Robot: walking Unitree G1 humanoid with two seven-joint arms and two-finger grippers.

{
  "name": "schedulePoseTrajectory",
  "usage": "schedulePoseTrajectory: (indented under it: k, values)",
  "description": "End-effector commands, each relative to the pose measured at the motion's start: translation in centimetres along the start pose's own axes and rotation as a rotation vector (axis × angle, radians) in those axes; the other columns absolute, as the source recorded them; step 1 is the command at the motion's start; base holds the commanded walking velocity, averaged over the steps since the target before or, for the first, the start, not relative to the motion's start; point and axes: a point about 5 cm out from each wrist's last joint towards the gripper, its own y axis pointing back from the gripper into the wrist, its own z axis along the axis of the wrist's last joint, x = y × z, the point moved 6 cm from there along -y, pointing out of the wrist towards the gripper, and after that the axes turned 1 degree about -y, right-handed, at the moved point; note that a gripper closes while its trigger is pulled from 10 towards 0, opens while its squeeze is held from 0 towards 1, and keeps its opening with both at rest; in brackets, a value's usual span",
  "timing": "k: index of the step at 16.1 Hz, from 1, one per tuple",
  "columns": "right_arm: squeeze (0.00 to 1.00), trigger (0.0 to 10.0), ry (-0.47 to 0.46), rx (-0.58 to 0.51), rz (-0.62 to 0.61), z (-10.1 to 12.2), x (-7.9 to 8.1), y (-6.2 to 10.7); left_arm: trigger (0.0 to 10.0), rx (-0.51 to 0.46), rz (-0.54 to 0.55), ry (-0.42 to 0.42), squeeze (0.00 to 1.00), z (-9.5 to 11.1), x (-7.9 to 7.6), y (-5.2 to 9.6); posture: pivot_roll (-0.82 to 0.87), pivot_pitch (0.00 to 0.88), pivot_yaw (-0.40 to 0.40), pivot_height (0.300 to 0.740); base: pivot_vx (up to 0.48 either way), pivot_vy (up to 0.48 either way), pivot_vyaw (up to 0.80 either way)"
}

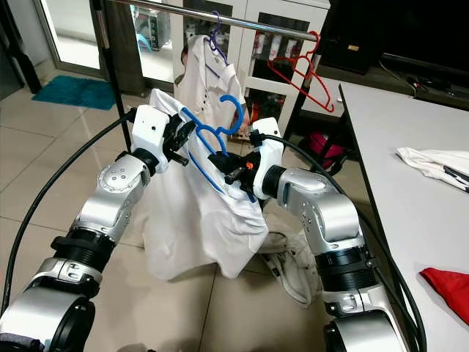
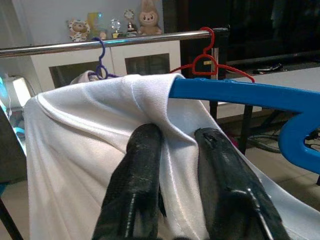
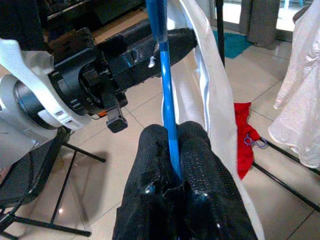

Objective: Hang hanger

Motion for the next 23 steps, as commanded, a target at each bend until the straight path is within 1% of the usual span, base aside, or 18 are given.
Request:
schedulePoseTrajectory:
  k: [1, 8, 11, 13, 15, 16, 18, 19, 22, 23]
  values:
    - [0.0, 10.0, 0.005, -0.017, -0.009, 0.5, -0.1, 0.2, 0.0, -0.023, -0.009, -0.003, 0.0, 0.6, -0.5, -0.1, -0.06, 0.0, -0.095, 0.74, 0.0, 0.0, 0.0]
    - [0.0, 10.0, 0.0, -0.001, -0.03, -0.1, -0.6, 0.1, 0.0, -0.008, 0.04, -0.003, 0.0, 0.4, 0.0, 0.1, -0.06, 0.0, -0.095, 0.74, 0.0, 0.0, 0.0]
    - [0.0, 10.0, 0.0, 0.009, -0.052, -0.3, -1.0, 0.2, 0.0, 0.003, 0.041, -0.009, 0.0, 0.2, -0.1, 0.2, -0.05, 0.0, -0.097, 0.74, 0.0, 0.0, 0.0]
    - [0.0, 10.0, 0.009, 0.016, -0.118, -0.4, -2.1, 0.3, 0.0, 0.02, 0.011, -0.043, 0.0, 0.0, -0.5, 0.6, -0.05, 0.0, -0.097, 0.74, 0.0, 0.0, 0.0]
    - [0.0, 10.0, 0.037, 0.102, -0.213, -1.9, -3.8, 0.6, 0.0, 0.018, -0.033, -0.079, 0.0, 0.4, -1.0, 1.0, -0.05, 0.0, -0.1, 0.74, 0.0, 0.0, 0.0]
    - [0.0, 10.0, 0.052, 0.149, -0.239, -2.7, -4.4, 0.8, 0.0, 0.018, -0.036, -0.087, 0.0, 0.5, -0.9, 1.0, -0.05, 0.0, -0.1, 0.74, 0.0, 0.0, 0.0]
    - [0.0, 10.0, 0.046, 0.21, -0.24, -4.1, -4.4, 1.0, 0.0, 0.034, -0.032, -0.087, 0.0, 0.2, -0.9, 1.1, -0.04, 0.0, -0.11, 0.74, 0.0, 0.0, 0.0]
    - [0.0, 10.0, 0.055, 0.215, -0.248, -4.3, -4.4, 1.0, 0.0, 0.046, -0.029, -0.086, 0.0, 0.0, -0.8, 1.2, -0.05, 0.0, -0.109, 0.74, 0.0, 0.0, 0.0]
    - [0.0, 10.0, 0.054, 0.206, -0.238, -4.2, -4.1, 0.8, 0.0, 0.068, -0.039, -0.088, 0.0, -0.3, -1.1, 1.3, -0.05, 0.0, -0.105, 0.74, 0.0, 0.0, 0.0]
    - [0.0, 10.0, 0.045, 0.156, -0.194, -3.4, -3.3, 0.4, 0.0, 0.089, -0.05, -0.09, 0.0, -0.8, -1.3, 1.2, -0.05, 0.0, -0.102, 0.74, 0.0, 0.0, 0.0]
